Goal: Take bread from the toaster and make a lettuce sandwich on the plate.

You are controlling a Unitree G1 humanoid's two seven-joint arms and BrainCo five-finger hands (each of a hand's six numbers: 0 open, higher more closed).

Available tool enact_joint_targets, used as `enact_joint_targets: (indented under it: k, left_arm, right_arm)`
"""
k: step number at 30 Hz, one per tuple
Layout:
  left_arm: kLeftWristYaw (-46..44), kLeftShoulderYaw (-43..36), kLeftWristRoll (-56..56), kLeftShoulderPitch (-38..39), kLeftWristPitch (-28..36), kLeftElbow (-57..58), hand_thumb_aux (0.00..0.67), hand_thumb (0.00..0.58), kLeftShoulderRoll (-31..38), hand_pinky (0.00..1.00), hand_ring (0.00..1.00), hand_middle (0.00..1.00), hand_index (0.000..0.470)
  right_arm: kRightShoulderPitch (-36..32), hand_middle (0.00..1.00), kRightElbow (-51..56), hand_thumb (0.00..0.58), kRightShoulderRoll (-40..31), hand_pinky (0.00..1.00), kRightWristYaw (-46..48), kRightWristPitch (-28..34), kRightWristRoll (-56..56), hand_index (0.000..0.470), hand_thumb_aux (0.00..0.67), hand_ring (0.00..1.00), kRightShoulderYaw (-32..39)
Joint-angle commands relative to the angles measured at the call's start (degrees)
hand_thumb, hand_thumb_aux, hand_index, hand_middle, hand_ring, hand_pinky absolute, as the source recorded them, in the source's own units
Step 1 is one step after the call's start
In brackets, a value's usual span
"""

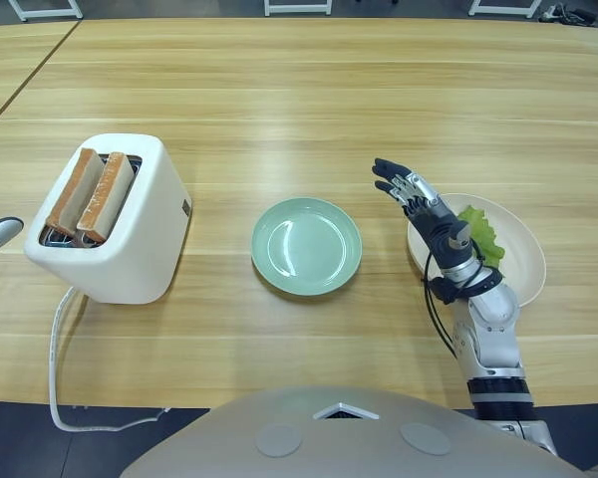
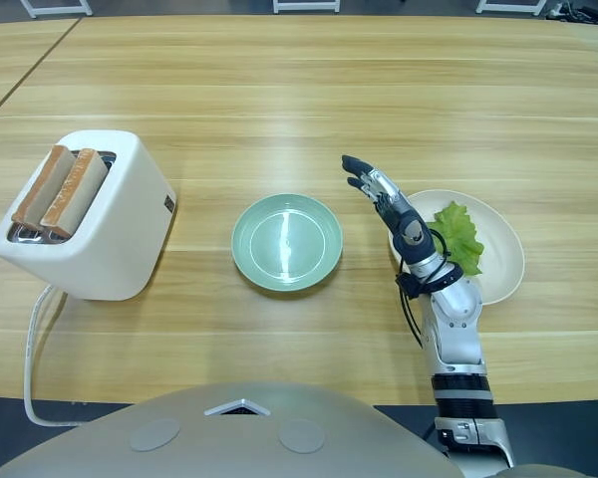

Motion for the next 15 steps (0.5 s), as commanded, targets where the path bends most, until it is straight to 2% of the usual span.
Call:
enact_joint_targets:
  k: [1, 3, 5, 9, 13, 15]
  left_arm:
    - [0.29, -4.78, 3.15, -0.66, -1.64, 4.04, 0.026, 0.045, -0.16, 0.00, 0.00, 0.00, 0.018]
    - [0.66, -6.71, 3.60, -1.58, -1.99, 4.98, 0.032, 0.053, -0.42, 0.00, 0.00, 0.00, 0.022]
    - [1.04, -8.11, 4.12, -2.57, -2.12, 5.86, 0.058, 0.096, -0.34, 0.00, 0.00, 0.00, 0.041]
    - [1.93, -9.81, 5.50, -3.92, -2.32, 7.78, 0.089, 0.144, -0.10, 0.00, 0.00, 0.00, 0.063]
    - [2.77, -10.00, 6.90, -4.65, -2.26, 8.94, 0.171, 0.258, 0.33, 0.00, 0.00, 0.00, 0.120]
    - [2.86, -10.42, 7.07, -5.27, -2.26, 9.29, 0.181, 0.271, 0.58, 0.00, 0.00, 0.00, 0.127]
  right_arm:
    - [0.47, 0.00, -0.64, 0.000, -0.48, 0.00, -0.52, 0.69, -0.76, 0.000, 0.000, 0.00, -0.45]
    - [0.37, 0.00, -0.50, 0.000, -0.62, 0.00, -0.57, 0.66, -0.84, 0.000, 0.000, 0.00, -0.44]
    - [0.34, 0.00, -0.43, 0.000, -0.71, 0.00, -0.69, 0.56, -1.05, 0.000, 0.000, 0.00, -0.38]
    - [0.39, 0.00, -0.54, 0.000, -0.83, 0.00, -0.80, 0.50, -1.16, 0.000, 0.000, 0.00, -0.36]
    - [0.53, 0.00, -0.88, 0.000, -0.95, 0.00, -0.91, 0.46, -1.14, 0.000, 0.000, 0.00, -0.47]
    - [0.80, 0.00, -1.09, 0.000, -0.94, 0.00, -1.06, 0.40, -1.24, 0.000, 0.000, 0.00, -0.58]
